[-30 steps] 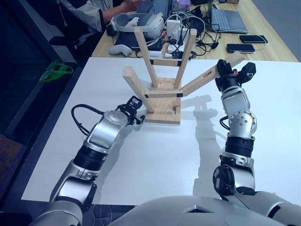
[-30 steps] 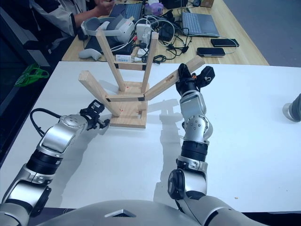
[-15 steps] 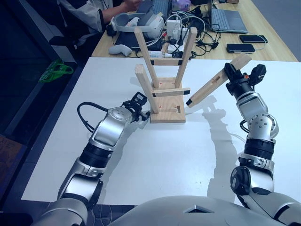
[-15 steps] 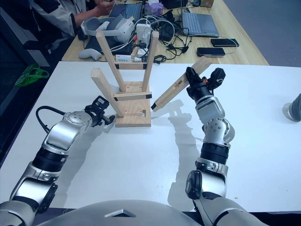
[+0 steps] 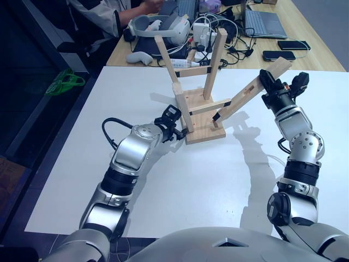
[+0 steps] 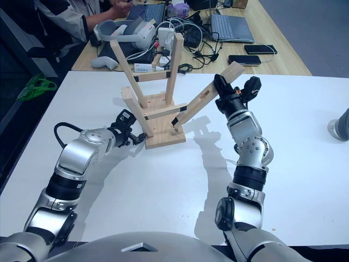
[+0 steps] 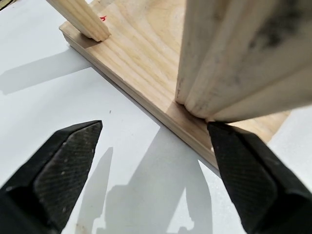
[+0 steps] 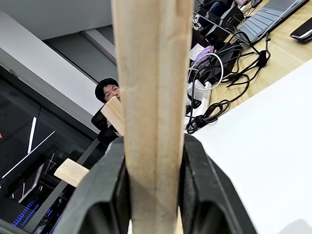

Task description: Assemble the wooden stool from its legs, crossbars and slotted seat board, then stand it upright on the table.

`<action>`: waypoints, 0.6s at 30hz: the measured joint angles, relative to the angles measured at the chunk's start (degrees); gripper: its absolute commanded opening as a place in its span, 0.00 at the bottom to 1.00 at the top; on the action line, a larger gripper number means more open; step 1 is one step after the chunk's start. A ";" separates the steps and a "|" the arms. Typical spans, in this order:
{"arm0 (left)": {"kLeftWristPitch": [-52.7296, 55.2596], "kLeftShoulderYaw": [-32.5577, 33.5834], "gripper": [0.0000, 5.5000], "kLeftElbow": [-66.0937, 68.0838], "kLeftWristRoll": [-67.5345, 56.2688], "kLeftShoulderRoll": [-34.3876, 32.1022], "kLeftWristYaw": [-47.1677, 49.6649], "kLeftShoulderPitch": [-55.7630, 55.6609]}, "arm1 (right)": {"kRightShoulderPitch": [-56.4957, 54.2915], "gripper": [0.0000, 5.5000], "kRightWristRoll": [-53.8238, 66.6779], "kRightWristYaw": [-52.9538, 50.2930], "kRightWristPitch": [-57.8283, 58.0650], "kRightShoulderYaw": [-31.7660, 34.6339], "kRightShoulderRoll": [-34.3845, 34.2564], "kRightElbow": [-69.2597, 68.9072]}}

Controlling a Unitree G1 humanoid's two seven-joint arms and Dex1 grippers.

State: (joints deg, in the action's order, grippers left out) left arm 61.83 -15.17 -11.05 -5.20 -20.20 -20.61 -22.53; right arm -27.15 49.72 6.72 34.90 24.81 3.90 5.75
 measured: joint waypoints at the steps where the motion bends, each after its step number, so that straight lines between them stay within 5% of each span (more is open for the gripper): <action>1: 0.08 0.05 0.73 -0.37 -0.23 0.12 -0.02 -0.03 | -0.23 0.18 0.03 -0.06 -0.38 0.12 -0.30 0.44; 18: 0.23 15.87 0.73 -0.81 -5.66 9.55 6.02 -6.45 | -0.08 0.18 -6.22 5.76 -5.25 -1.28 2.88 9.04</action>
State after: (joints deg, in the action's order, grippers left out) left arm 62.06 0.70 -11.86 -10.86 -10.65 -14.60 -28.98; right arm -27.23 43.49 12.48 29.65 23.54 6.78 14.80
